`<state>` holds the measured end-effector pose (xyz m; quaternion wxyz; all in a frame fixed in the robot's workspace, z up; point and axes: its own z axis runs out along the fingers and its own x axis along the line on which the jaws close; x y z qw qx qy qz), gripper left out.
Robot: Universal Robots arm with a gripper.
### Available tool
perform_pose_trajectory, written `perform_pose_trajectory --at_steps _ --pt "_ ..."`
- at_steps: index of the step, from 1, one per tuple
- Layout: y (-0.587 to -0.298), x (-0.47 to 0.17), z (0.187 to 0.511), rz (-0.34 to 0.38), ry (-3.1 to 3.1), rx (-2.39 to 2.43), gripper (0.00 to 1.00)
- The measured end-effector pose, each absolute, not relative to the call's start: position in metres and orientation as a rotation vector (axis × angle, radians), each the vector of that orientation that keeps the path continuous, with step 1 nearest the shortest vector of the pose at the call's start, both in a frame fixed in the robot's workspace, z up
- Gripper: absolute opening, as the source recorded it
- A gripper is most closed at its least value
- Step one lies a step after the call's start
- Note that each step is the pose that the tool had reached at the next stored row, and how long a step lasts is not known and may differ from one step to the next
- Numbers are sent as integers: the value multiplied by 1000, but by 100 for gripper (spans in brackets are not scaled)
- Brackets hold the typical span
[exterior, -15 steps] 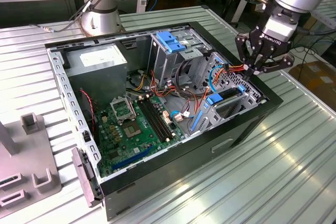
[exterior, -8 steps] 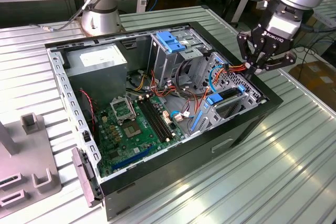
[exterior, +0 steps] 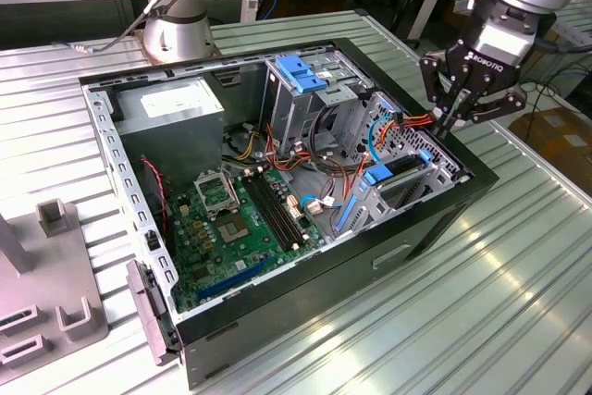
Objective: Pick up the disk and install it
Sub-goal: 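Insert the first disk wire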
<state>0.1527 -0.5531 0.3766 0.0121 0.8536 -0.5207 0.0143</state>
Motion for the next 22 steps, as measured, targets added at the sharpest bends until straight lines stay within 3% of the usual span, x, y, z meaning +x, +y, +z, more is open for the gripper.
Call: perform_pose_trajectory --at_steps 3,4,22 --pt "-553 153 377 45 -1612 2668 19" --pt "-553 154 377 45 -1609 2670 25" --pt "-553 160 376 47 -1353 2811 25"
